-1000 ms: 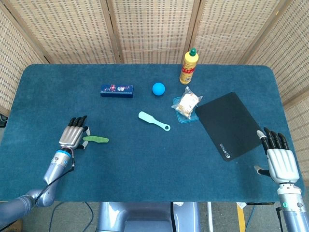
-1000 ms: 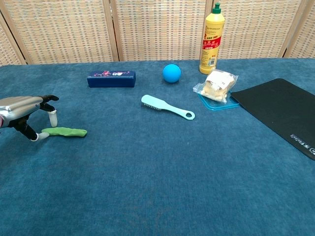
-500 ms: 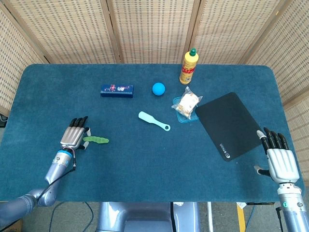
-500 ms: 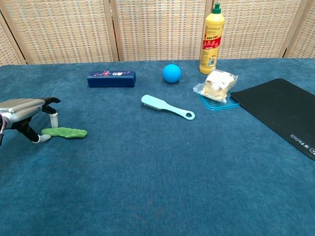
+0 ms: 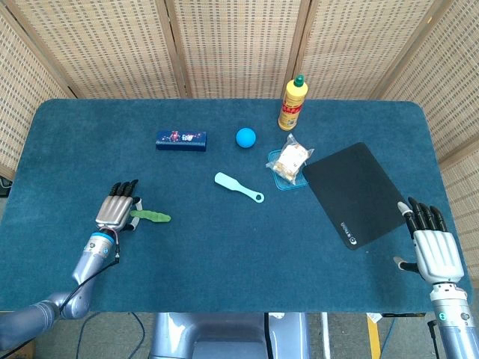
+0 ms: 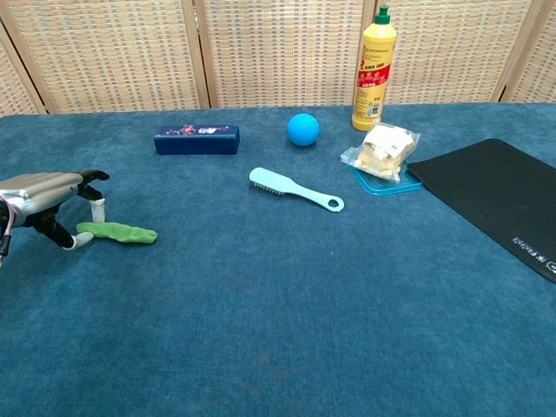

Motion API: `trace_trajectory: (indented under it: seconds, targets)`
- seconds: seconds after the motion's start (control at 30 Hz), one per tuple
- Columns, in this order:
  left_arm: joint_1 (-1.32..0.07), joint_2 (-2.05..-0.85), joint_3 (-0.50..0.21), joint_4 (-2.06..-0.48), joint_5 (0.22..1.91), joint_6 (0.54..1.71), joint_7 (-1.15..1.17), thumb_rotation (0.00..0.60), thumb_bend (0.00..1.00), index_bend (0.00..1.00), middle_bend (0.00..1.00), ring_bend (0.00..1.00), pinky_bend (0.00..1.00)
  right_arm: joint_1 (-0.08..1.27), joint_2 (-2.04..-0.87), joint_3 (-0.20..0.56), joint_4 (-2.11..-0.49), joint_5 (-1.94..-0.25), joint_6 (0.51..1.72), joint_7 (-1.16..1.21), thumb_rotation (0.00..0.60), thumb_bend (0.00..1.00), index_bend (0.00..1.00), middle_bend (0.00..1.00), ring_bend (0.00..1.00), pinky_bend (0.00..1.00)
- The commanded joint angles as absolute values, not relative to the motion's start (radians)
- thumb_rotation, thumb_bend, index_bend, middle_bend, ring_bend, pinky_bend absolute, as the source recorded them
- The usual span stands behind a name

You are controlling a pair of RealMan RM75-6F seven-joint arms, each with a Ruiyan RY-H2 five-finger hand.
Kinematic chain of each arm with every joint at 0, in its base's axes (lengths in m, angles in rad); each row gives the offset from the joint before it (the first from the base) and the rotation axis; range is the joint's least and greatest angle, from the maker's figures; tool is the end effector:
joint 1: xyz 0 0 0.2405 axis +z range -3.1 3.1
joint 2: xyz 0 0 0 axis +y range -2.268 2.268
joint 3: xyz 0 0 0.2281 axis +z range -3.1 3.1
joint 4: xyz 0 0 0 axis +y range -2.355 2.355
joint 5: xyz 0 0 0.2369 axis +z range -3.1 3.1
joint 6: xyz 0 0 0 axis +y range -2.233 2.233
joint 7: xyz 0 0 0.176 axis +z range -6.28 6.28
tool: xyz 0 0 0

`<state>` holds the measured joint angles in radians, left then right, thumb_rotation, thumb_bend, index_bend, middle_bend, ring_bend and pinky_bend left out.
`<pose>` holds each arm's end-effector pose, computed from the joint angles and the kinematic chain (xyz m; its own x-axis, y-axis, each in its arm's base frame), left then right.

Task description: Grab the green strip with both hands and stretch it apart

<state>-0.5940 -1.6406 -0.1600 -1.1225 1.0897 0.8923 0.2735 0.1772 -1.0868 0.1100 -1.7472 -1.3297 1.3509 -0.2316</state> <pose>-0.2525 0.3701 -0.0518 0.4963 0.3187 0.8076 0.8662 -0.1192 -0.4853 -0.2755 -0.2488 0.1144 0.4821 -0.0695 0.8733 -0.8737 0.0350 0.4851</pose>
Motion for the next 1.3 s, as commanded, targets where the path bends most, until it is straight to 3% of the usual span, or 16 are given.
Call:
trace_trajectory:
  seconds: [0.03, 0.2, 0.4, 0.73, 1.0, 1.3]
  targets:
    - [-0.593, -1.64, -0.162, -1.124, 1.091, 0.896, 0.267, 0.6, 0.46, 0.65, 0.0, 0.0, 0.0, 0.178, -1.087, 0.11, -1.747, -1.33, 1.351, -0.231, 0.6, 0.0, 0.0, 0.0, 0.0, 0.0]
    - [-0.589, -1.635, -0.167, -1.133, 1.091, 0.9, 0.239, 0.6, 0.47, 0.71, 0.0, 0.0, 0.0, 0.178, -1.087, 0.109, -1.746, -1.331, 1.352, -0.23, 0.6, 0.0, 0.0, 0.0, 0.0, 0.0]
    - [-0.57, -1.603, -0.183, -1.17, 1.138, 0.924, 0.097, 0.6, 0.49, 0.73, 0.0, 0.0, 0.0, 0.18, -1.092, 0.107, -1.741, -1.331, 1.35, -0.232, 0.6, 0.0, 0.0, 0.0, 0.0, 0.0]
    - [-0.523, -1.521, -0.171, -1.264, 1.318, 0.967, -0.374, 0.6, 0.49, 0.74, 0.0, 0.0, 0.0, 0.195, -1.123, 0.105, -1.708, -1.369, 1.361, -0.26, 0.6, 0.0, 0.0, 0.0, 0.0, 0.0]
    - [-0.549, -1.474, -0.178, -1.359, 1.395, 0.944, -0.669, 0.6, 0.49, 0.75, 0.0, 0.0, 0.0, 0.28, -1.11, 0.106, -1.628, -1.546, 1.331, -0.131, 0.6, 0.0, 0.0, 0.0, 0.0, 0.0]
    - [-0.606, -1.524, -0.199, -1.366, 1.417, 0.919, -0.799, 0.6, 0.5, 0.75, 0.0, 0.0, 0.0, 0.423, -1.119, 0.116, -1.506, -1.767, 1.327, 0.117, 0.6, 0.0, 0.17, 0.0, 0.0, 0.0]
